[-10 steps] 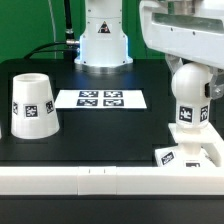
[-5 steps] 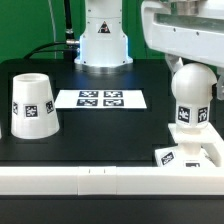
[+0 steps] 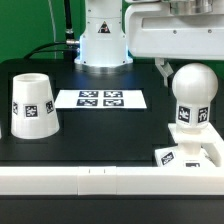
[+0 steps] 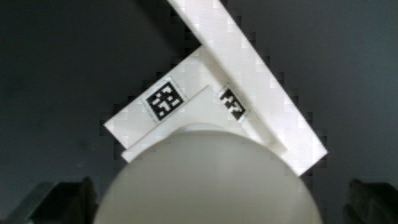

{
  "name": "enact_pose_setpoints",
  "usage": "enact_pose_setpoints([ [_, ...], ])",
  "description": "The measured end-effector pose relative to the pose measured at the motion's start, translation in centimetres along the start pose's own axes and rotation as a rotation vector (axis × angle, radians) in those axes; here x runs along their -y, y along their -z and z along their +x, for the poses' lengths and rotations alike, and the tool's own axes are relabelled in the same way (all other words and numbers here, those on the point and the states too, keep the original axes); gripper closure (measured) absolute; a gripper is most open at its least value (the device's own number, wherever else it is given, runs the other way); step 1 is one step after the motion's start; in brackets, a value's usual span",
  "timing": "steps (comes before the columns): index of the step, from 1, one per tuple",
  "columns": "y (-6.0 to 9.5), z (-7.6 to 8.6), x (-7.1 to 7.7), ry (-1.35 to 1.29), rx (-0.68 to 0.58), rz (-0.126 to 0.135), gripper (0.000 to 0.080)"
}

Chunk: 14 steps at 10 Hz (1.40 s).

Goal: Assemble lamp

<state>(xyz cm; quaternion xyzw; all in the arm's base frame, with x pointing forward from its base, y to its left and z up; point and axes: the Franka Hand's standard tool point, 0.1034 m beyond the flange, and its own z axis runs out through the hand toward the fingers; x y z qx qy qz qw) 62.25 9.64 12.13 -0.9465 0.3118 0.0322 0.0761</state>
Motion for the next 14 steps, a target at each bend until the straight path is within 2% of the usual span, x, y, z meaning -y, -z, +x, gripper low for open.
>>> enact_pose_setpoints([
  [3, 0.0, 0.0, -0.1, 0.242, 0.0, 0.0, 0.0101],
  [6, 0.3, 0.4, -0.3, 0.644, -0.032, -0.077, 0.0101],
  [9, 0.4, 0.9, -0.1, 0.973, -0.052, -0.089, 0.0101],
  [14, 0.3, 1.1, -0.3, 1.254, -0.042, -0.104, 0.0101],
])
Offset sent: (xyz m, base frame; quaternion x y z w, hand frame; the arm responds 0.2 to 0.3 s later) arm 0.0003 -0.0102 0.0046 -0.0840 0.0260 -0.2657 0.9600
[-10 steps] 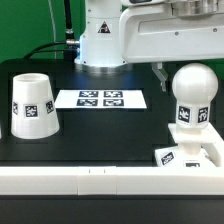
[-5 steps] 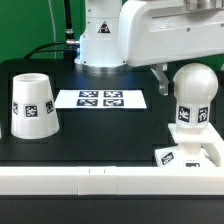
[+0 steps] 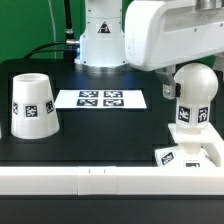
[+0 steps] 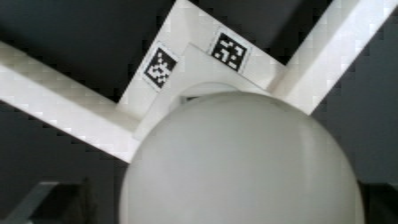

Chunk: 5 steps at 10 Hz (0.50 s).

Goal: Assemble lamp

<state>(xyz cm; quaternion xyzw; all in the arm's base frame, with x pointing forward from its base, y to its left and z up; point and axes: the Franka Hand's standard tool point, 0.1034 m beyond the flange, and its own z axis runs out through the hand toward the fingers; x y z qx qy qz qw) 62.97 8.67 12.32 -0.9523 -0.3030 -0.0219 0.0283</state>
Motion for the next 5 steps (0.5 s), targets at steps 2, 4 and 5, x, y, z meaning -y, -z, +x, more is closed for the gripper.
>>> enact_pose_setpoints([
  [2, -0.03, -0.08, -0.12, 0.148, 0.007, -0.009, 0.0101],
  [4, -0.03, -0.05, -0.08, 0.318, 0.024, -0.03, 0.0101],
  [5, -0.03, -0.11, -0.21, 0.445, 0.032, -0.037, 0.0101],
])
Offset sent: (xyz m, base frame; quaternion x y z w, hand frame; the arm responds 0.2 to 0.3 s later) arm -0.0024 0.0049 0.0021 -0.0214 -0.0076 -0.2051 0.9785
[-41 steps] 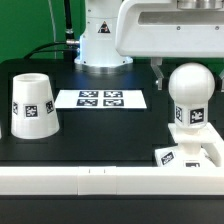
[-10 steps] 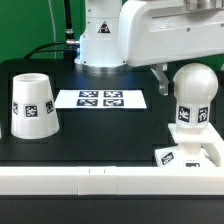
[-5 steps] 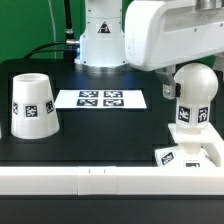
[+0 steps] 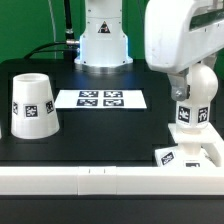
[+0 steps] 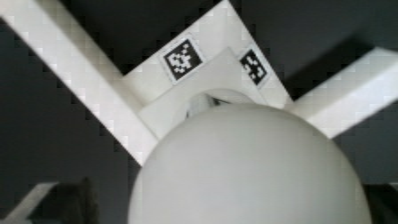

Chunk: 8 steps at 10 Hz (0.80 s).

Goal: Assemble lamp

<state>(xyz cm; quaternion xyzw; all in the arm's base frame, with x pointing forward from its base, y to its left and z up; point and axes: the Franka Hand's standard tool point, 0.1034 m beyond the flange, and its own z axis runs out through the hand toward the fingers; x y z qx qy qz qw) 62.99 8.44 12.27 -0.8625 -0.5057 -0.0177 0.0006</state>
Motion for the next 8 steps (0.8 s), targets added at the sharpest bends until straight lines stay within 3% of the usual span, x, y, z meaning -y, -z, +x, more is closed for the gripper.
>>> enact_pose_setpoints([
  [4, 0.05, 0.16, -0.15, 0.376, 0.032, -0.018, 0.0101],
  [8, -0.11, 0.31, -0.08, 0.593, 0.062, -0.026, 0.0101],
])
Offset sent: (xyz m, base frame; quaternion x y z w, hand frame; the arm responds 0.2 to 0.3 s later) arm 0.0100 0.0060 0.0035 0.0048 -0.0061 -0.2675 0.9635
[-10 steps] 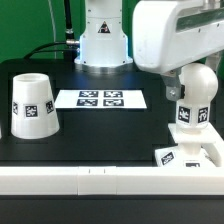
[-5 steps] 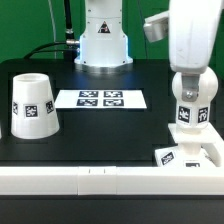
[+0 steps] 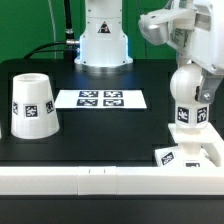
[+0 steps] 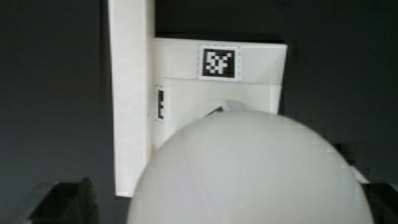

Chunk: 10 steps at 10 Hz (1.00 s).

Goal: Assemble lamp

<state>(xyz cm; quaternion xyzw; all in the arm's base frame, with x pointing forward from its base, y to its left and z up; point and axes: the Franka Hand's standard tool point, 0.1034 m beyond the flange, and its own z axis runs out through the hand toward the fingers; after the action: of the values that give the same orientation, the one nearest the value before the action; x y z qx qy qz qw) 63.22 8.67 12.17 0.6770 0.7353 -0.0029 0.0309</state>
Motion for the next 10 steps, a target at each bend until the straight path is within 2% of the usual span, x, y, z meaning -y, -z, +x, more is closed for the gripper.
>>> enact_pose_setpoints([
  [3, -0.05, -0.26, 0.0, 0.186, 0.013, 0.0, 0.0101],
  [4, -0.15, -0.61, 0.02, 0.238, 0.014, 0.002, 0.0193],
  [5, -0.15, -0.67, 0.02, 0.227, 0.014, 0.002, 0.0224],
  [10, -0.16, -0.77, 0.1, 0.143, 0.012, 0.006, 0.0224],
])
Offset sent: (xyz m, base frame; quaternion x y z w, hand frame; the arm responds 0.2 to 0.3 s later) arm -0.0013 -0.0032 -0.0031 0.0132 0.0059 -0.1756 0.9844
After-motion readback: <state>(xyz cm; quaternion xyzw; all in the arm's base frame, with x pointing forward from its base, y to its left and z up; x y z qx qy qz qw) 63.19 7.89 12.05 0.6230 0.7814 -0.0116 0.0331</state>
